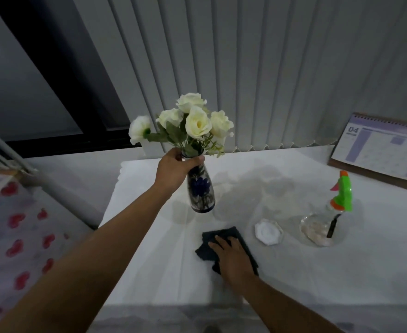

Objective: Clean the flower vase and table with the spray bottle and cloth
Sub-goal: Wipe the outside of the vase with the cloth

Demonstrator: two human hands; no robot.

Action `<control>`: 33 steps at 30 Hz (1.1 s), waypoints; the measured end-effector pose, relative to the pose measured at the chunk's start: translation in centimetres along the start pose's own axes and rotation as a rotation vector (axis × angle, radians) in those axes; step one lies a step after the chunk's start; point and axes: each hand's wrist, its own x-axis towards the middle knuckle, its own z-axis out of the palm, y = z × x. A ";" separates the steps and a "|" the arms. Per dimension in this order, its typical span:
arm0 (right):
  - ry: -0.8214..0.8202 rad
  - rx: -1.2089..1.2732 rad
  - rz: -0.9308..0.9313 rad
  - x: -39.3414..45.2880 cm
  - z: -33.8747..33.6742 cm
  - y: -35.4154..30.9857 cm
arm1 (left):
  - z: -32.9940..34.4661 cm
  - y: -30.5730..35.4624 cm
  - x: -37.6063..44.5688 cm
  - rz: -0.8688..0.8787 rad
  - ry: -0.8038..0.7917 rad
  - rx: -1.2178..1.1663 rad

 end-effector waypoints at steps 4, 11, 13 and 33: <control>0.217 0.409 0.162 1.6 -3.8 0.3 | 0.6 0.0 -0.3 0.004 -0.013 -0.004; 0.722 1.291 0.266 3.3 -15.9 -1.7 | 2.0 1.5 -0.3 0.038 -0.077 -0.041; 0.652 1.330 0.114 4.2 -18.1 -3.6 | 2.4 2.4 -0.2 0.057 -0.105 -0.033; 0.716 1.274 -0.038 2.8 -13.4 -3.2 | 1.0 7.0 1.2 0.078 -0.114 -0.115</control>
